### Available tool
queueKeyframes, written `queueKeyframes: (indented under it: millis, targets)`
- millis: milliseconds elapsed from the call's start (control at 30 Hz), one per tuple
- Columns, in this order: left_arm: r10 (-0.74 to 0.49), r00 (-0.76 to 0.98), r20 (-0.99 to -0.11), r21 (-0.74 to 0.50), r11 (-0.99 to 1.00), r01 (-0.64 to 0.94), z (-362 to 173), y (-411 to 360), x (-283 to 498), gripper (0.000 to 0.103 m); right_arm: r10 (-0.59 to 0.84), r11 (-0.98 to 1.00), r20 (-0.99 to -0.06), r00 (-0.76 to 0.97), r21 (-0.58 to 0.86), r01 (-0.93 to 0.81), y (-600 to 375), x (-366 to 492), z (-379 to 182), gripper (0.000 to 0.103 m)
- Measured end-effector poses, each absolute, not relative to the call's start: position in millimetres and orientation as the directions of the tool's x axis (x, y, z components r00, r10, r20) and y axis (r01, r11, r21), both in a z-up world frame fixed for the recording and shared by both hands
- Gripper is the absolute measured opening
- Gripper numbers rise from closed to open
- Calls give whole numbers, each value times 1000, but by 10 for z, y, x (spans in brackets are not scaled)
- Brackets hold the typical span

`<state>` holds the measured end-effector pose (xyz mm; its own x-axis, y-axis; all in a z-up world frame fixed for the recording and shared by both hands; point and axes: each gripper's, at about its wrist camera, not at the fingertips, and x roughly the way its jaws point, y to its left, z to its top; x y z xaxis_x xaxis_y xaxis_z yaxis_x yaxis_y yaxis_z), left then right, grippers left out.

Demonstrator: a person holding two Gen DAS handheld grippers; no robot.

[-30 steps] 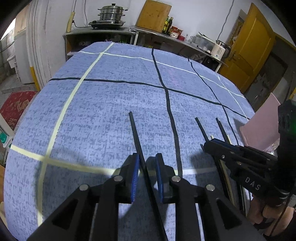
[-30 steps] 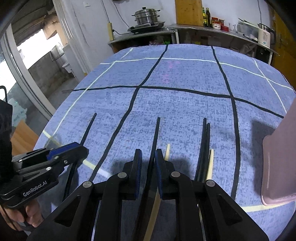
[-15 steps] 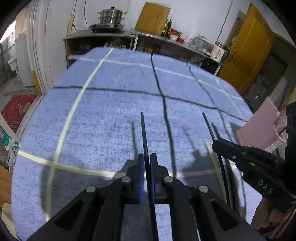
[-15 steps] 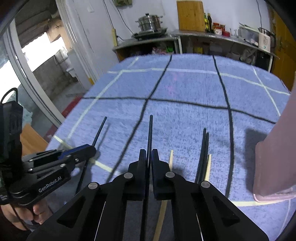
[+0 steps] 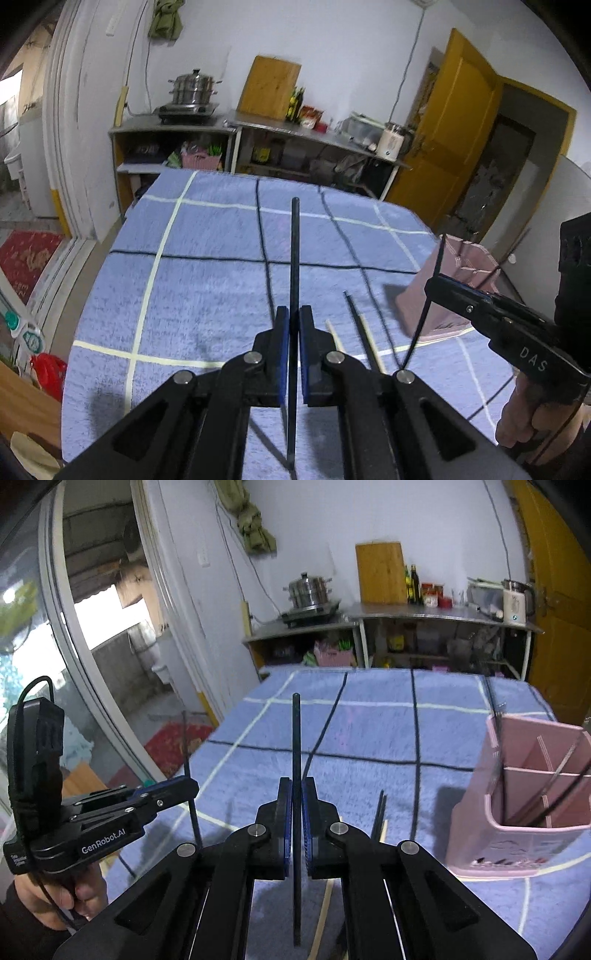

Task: Organize utensils
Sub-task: 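Carry both black chopsticks into the pink basket and open both tools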

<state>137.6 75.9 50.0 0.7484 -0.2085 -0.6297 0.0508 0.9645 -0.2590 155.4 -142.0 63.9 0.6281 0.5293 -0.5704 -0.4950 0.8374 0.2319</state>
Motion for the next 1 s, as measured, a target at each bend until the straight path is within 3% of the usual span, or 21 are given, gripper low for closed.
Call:
queueKeyframes:
  millis: [400,1000]
  targets:
    - [-261,771,-581,-266,956,123,880,526,1284,6,520,852,-486,702,235,-468,-1801,1292,1015,5]
    - [-440,711,-549,-301,897,323,1161,-378,1424,6,395,917,-452,800,236,-320,-2722,1153,1237,5]
